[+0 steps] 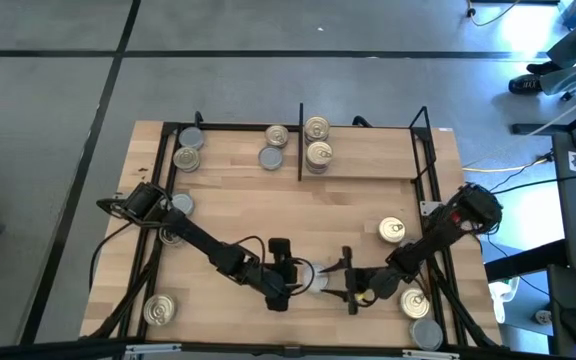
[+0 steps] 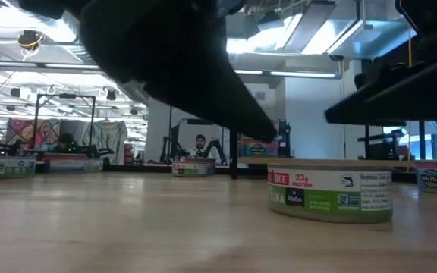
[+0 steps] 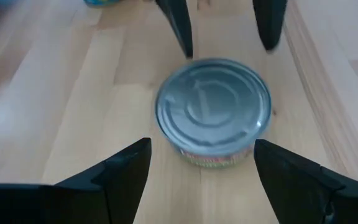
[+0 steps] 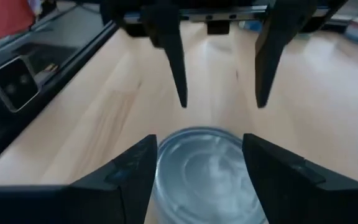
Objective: Stack canned seafood by type on shelf
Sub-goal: Put the green tuna can on the shelf
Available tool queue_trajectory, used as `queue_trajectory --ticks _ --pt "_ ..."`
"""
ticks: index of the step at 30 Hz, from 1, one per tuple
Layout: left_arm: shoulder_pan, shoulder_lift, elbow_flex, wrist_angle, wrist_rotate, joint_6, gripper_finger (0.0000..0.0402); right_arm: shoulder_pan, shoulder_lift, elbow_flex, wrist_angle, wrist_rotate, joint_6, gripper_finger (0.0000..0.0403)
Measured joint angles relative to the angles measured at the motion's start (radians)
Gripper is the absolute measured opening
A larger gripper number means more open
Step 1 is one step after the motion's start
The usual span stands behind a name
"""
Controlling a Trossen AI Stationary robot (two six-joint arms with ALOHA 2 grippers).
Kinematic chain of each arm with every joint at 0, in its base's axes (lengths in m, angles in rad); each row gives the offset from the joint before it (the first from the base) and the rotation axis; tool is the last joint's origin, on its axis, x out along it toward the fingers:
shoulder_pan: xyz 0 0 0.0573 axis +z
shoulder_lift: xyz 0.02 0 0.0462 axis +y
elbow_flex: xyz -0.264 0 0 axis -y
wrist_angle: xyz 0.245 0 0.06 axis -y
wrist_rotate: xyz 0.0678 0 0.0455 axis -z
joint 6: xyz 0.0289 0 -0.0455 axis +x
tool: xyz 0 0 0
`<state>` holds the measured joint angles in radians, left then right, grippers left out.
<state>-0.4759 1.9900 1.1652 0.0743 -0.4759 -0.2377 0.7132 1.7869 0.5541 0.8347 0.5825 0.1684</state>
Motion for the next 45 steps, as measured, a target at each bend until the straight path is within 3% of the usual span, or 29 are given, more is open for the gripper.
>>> queue_trajectory --ticks 5,10,25,35,45 --pt "-0.015 0.000 0.000 -0.021 0.001 -0.031 0.0282 0.000 -0.078 0.002 -0.198 -0.104 0.110 0.0236" --pt "-0.015 0.000 0.000 -0.019 0.000 -0.046 0.0282 0.000 -0.062 0.003 -0.203 -0.148 0.154 0.0236" --pt "-0.013 0.000 0.000 -0.012 0.000 -0.051 0.0282 0.001 -0.021 -0.024 -0.183 -0.091 0.176 0.0236" --pt "-0.013 0.000 0.000 -0.010 0.000 -0.051 0.0282 0.002 0.030 -0.103 -0.003 -0.066 0.196 0.0236" --pt "-0.015 0.000 0.000 -0.006 0.001 0.014 0.0282 0.001 0.043 -0.101 0.005 -0.068 0.192 0.0236"
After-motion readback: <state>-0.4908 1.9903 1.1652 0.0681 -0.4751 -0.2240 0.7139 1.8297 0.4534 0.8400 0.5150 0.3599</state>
